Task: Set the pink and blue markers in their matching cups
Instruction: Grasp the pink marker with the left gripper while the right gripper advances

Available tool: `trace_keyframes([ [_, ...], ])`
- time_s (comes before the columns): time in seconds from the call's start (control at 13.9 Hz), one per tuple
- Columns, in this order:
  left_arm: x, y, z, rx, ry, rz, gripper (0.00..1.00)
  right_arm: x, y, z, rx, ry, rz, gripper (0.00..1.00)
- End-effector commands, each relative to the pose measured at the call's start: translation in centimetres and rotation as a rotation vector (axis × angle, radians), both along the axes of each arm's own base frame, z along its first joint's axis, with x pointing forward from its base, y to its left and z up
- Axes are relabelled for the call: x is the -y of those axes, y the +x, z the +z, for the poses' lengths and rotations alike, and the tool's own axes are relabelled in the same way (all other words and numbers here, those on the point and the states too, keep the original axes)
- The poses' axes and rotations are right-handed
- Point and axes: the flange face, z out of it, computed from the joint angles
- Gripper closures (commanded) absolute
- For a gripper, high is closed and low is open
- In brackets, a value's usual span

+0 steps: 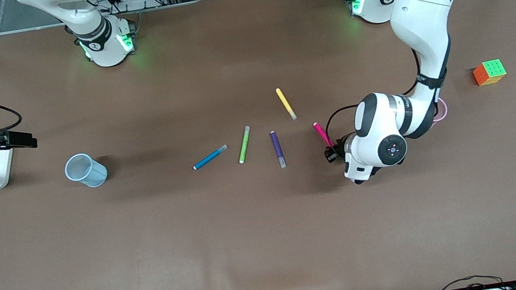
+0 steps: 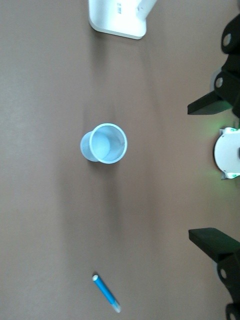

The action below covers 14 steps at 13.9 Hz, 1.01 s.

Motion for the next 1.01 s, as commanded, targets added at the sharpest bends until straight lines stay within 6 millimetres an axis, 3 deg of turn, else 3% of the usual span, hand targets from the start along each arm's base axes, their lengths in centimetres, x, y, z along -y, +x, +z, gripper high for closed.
trace_keyframes([
  [0.0, 0.1, 0.1, -0.8, -0.004, 0.001, 0.02, 1.0, 0.0, -0.3, -0.3, -0.035, -0.036, -0.083, 0.0],
  [0.22, -0.4, 0.5, 0.2, 0.009, 0.004, 0.022, 1.0, -0.8, -0.7, -0.5, -0.07, -0.055, -0.194, 0.0],
  [0.43, -2.1, 1.9, 5.2, 0.046, -0.004, 0.037, 1.0, -2.1, -1.1, -0.6, -0.113, -0.013, -0.256, 0.0],
  [0.58, -4.7, 3.0, 9.1, 0.069, -0.002, 0.053, 1.0, -2.8, -1.3, -0.7, -0.137, 0.001, -0.331, 0.0],
  [0.65, -6.1, 3.3, 11.3, 0.08, 0.004, 0.048, 1.0, -3.2, -1.3, -0.8, -0.143, 0.008, -0.354, 0.0],
  [0.94, -8.0, 3.1, 18.9, 0.154, 0.06, 0.006, 1.0, -5.8, -1.5, -1.4, -0.183, 0.028, -0.435, 0.0],
])
